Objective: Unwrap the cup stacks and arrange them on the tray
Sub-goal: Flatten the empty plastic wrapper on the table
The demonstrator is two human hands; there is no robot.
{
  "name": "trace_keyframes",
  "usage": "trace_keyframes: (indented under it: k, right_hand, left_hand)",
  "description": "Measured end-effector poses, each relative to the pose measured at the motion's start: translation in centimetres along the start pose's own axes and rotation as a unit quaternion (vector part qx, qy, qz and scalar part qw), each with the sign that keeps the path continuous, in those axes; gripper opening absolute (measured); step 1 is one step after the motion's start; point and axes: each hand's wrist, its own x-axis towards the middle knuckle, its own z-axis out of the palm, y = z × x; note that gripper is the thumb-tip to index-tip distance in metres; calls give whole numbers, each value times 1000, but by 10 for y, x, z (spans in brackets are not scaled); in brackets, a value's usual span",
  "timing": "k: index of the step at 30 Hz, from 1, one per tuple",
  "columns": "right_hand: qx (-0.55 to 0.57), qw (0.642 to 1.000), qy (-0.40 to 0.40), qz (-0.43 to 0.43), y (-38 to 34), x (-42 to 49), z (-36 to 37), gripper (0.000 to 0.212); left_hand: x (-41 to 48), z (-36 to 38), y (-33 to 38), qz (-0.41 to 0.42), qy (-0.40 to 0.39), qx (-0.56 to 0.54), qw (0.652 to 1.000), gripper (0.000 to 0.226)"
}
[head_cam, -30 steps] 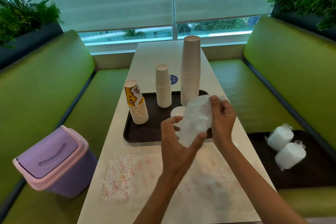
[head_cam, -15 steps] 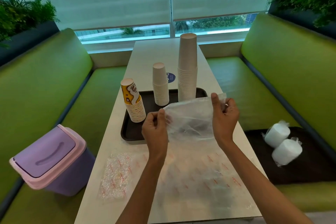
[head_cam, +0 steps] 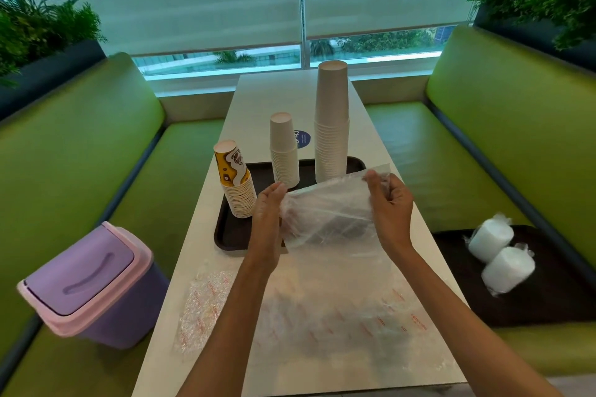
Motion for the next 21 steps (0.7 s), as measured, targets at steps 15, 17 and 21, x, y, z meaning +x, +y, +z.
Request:
trace_keyframes:
  k: [15, 17, 21]
  right_hand:
    - [-69, 997, 12, -32, 3, 14, -4, 40]
    - [-65, 997, 16, -28, 4, 14, -3, 48]
    - [-51, 999, 3, 13, 3, 14, -2, 38]
  left_hand:
    - [16, -31, 19, 6, -87, 72, 994, 9]
    - [14, -36, 17, -7, -128, 83, 988, 14]
    - [12, -40, 14, -4, -124, 110, 986, 5]
